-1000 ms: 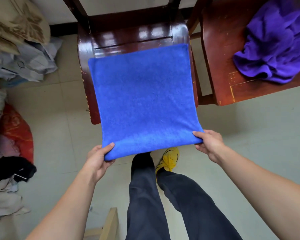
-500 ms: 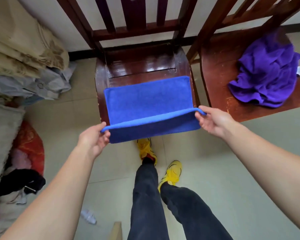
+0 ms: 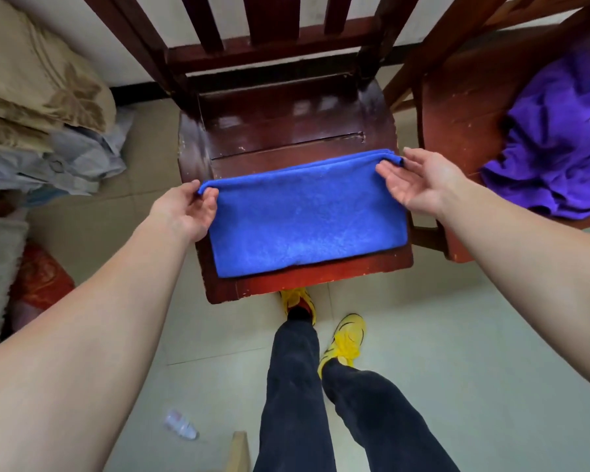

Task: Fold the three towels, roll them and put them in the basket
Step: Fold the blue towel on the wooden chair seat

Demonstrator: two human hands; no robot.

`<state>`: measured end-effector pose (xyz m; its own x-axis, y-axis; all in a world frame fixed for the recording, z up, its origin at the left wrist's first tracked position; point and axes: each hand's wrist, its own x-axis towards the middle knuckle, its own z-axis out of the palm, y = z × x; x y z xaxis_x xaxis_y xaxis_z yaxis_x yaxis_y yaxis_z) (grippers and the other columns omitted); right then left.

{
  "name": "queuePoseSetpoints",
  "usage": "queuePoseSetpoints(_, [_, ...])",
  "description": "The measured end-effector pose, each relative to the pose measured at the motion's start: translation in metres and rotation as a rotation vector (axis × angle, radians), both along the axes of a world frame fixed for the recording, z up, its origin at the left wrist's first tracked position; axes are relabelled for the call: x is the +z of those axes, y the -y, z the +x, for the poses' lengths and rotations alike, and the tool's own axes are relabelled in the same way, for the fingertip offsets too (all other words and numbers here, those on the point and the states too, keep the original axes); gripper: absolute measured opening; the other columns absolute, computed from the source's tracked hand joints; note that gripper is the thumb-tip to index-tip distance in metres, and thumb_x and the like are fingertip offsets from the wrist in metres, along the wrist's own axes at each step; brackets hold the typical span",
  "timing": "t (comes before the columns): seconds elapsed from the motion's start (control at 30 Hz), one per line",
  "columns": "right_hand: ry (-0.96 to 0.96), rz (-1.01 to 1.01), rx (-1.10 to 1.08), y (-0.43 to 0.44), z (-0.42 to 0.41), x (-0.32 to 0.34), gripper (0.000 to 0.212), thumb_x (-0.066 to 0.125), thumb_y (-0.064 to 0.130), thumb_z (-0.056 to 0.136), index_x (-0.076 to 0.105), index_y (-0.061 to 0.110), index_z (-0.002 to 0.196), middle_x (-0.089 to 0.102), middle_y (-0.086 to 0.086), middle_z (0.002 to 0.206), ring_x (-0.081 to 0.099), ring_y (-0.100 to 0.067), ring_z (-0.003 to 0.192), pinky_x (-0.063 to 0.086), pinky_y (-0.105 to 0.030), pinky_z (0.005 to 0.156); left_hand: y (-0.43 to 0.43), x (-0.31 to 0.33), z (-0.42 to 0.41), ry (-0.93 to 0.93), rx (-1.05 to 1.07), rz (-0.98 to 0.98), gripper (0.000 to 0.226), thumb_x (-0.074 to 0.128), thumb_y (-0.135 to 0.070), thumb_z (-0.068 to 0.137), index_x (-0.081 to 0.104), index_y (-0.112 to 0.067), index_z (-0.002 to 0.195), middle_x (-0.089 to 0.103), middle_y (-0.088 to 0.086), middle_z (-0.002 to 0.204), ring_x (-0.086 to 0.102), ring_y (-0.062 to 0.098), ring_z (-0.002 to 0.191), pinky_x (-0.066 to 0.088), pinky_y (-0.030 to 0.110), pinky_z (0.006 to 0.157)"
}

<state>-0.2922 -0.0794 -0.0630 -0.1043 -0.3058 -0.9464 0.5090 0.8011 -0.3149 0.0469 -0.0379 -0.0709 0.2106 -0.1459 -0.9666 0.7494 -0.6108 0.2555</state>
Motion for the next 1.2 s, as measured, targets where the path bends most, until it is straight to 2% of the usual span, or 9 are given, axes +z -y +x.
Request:
queuePoseSetpoints(0.1, [-0.067,-0.049,-0.028,0.007,0.002,-0.006,0.010,0.054,0.023,0.095,0.059,0.016,0.099,0.068,-0.006,0.109,0.070,-0.017,0.093,0.056,-0.024,0.067,0.009,-0.007,-0.002,0.173,-0.057,0.006,0.009,0.053,-0.016,0.096,0.057,-0.008,0.097,0.060,0.008,0.081,0.062,0.016,0.064,0.055,0.018,0.058])
queuePoseSetpoints(0.23, [-0.301,-0.158,0.111,0.011,0.030,-0.003,0.014,0.055,0.022,0.094,0.063,0.019,0.104,0.071,0.000,0.100,0.071,-0.012,0.086,0.054,-0.022,0.065,0.014,-0.004,-0.023,0.640,-0.353,-0.172,0.011,0.055,-0.004,0.087,0.058,-0.014,0.087,0.056,0.003,0.070,0.051,0.012,0.052,0.041,0.020,0.041])
queuePoseSetpoints(0.3, [-0.247,-0.146,0.325,0.003,0.059,-0.005,0.011,0.056,0.021,0.092,0.064,0.018,0.099,0.071,-0.001,0.093,0.071,-0.013,0.083,0.052,-0.025,0.066,0.009,-0.003,-0.046,0.575,-0.658,-0.260,0.017,0.056,-0.003,0.087,0.061,-0.017,0.080,0.060,0.004,0.070,0.054,0.012,0.053,0.041,0.021,0.045])
queuePoseSetpoints(0.4, [-0.137,-0.074,0.608,-0.005,0.088,-0.015,0.016,0.057,0.020,0.092,0.063,0.018,0.107,0.071,-0.002,0.103,0.069,-0.012,0.091,0.049,-0.027,0.073,0.005,-0.013,-0.061,0.357,-0.929,-0.191,0.013,0.061,-0.009,0.088,0.062,-0.013,0.101,0.063,0.004,0.077,0.056,0.013,0.060,0.042,0.022,0.051])
queuePoseSetpoints(0.57, [-0.346,-0.146,0.275,0.042,0.041,-0.024,0.018,0.056,0.013,0.090,0.065,0.021,0.104,0.071,0.003,0.104,0.068,-0.007,0.092,0.047,-0.025,0.072,0.015,-0.027,-0.022,0.564,-0.808,-0.165,0.032,0.062,-0.002,0.086,0.060,-0.011,0.116,0.058,0.000,0.072,0.056,0.012,0.061,0.047,0.022,0.062])
queuePoseSetpoints(0.73, [-0.685,-0.212,0.311,0.017,0.019,-0.024,0.014,0.063,0.009,0.079,0.068,0.021,0.075,0.067,0.002,0.074,0.063,-0.012,0.068,0.044,-0.021,0.051,-0.031,-0.024,-0.009,0.845,-0.729,-0.036,0.017,0.075,-0.016,0.076,0.062,-0.017,0.087,0.059,-0.007,0.068,0.058,0.014,0.064,0.051,0.032,0.073])
queuePoseSetpoints(0.87, [-0.923,-0.040,0.561,-0.055,0.008,-0.037,0.019,0.073,0.028,0.074,0.065,0.025,0.091,0.065,0.008,0.083,0.061,-0.015,0.077,0.045,-0.027,0.072,-0.100,-0.026,-0.021,0.627,-0.739,0.133,0.024,0.081,-0.025,0.072,0.061,-0.015,0.078,0.062,0.003,0.073,0.056,0.022,0.067,0.050,0.038,0.073])
queuePoseSetpoints(1.0, [-0.900,0.097,0.637,-0.096,0.001,-0.046,0.026,0.074,0.032,0.072,0.061,0.027,0.093,0.062,0.014,0.078,0.062,-0.017,0.078,0.042,-0.028,0.068,-0.130,-0.030,-0.025,0.555,-0.719,0.121,0.015,0.078,-0.014,0.076,0.064,-0.019,0.078,0.062,0.006,0.077,0.057,0.021,0.070,0.051,0.039,0.071])
queuePoseSetpoints(1.2, [-0.934,0.106,0.695,-0.080,-0.013,-0.051,0.016,0.075,0.025,0.075,0.061,0.025,0.069,0.068,0.001,0.084,0.062,-0.020,0.074,0.041,-0.025,0.068,-0.120,-0.034,-0.021,0.610,-0.807,-0.043,0.027,0.072,0.002,0.077,0.059,-0.022,0.079,0.054,-0.001,0.070,0.050,0.010,0.058,0.044,0.014,0.054])
